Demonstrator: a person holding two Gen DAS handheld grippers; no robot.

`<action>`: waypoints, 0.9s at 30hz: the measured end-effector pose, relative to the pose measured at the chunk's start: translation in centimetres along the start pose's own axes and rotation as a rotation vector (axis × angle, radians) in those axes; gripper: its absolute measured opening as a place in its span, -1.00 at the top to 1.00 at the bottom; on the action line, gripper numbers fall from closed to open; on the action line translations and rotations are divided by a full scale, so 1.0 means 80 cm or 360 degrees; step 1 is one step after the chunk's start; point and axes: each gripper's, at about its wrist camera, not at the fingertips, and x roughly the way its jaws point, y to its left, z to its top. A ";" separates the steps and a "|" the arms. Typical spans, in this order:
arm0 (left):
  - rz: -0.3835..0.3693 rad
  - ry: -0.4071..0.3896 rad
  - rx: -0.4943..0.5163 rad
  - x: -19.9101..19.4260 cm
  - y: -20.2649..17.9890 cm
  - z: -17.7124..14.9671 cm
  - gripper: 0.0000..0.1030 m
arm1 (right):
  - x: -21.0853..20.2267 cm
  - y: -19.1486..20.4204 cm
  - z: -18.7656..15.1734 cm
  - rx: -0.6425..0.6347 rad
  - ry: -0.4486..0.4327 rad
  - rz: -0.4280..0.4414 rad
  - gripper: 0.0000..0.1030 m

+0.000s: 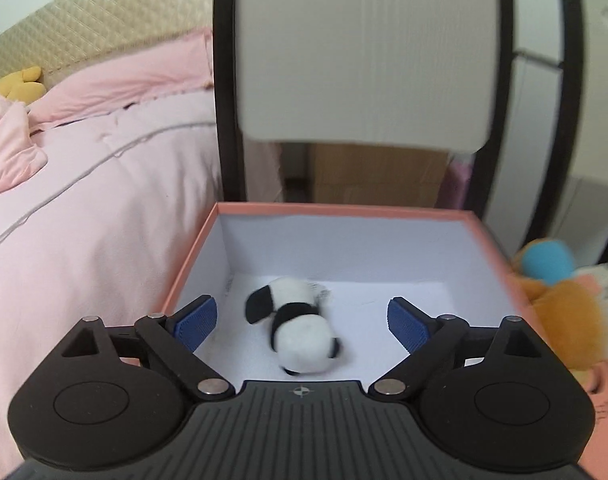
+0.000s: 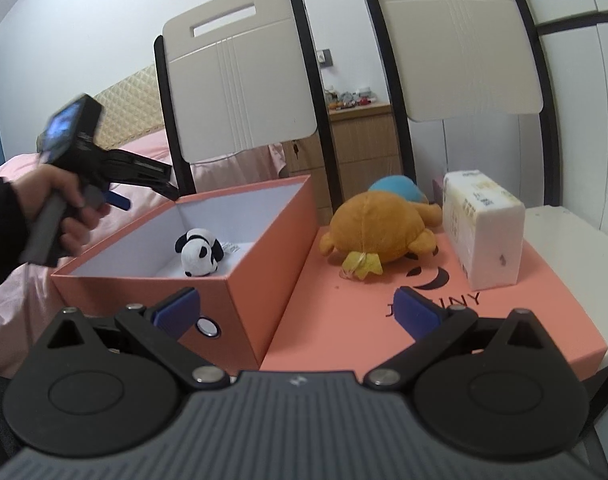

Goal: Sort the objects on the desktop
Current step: 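Carry the panda plush with the left gripper into the open box and release, then withdraw the left gripper from the box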

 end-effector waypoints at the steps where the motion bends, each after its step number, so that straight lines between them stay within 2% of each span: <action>1: -0.0025 -0.0034 -0.0028 -0.013 -0.003 -0.005 -0.84 | -0.001 0.001 0.000 -0.0008 -0.0013 -0.0013 -1.00; 5: -0.0093 -0.0168 -0.0004 -0.056 -0.021 -0.033 -0.84 | -0.006 0.003 0.001 -0.0026 -0.0069 -0.0050 -1.00; 11: 0.0000 -0.0506 0.0100 -0.105 -0.045 -0.094 -0.88 | -0.009 0.006 0.000 -0.0044 -0.0122 -0.0112 -1.00; 14: 0.0025 -0.0556 0.0124 -0.119 -0.050 -0.125 -0.88 | -0.010 0.009 -0.002 -0.0059 -0.0139 -0.0116 -1.00; 18: -0.0040 -0.0555 0.0078 -0.129 -0.035 -0.157 -0.92 | -0.014 0.013 -0.005 -0.0053 -0.0163 -0.0080 -1.00; 22: -0.0060 -0.0604 0.0029 -0.137 -0.019 -0.177 -1.00 | -0.011 0.020 -0.007 -0.0058 -0.0185 -0.0055 -1.00; 27: -0.0088 -0.0594 0.0087 -0.134 -0.015 -0.195 -1.00 | -0.005 0.029 -0.013 -0.0070 -0.0256 -0.0071 -1.00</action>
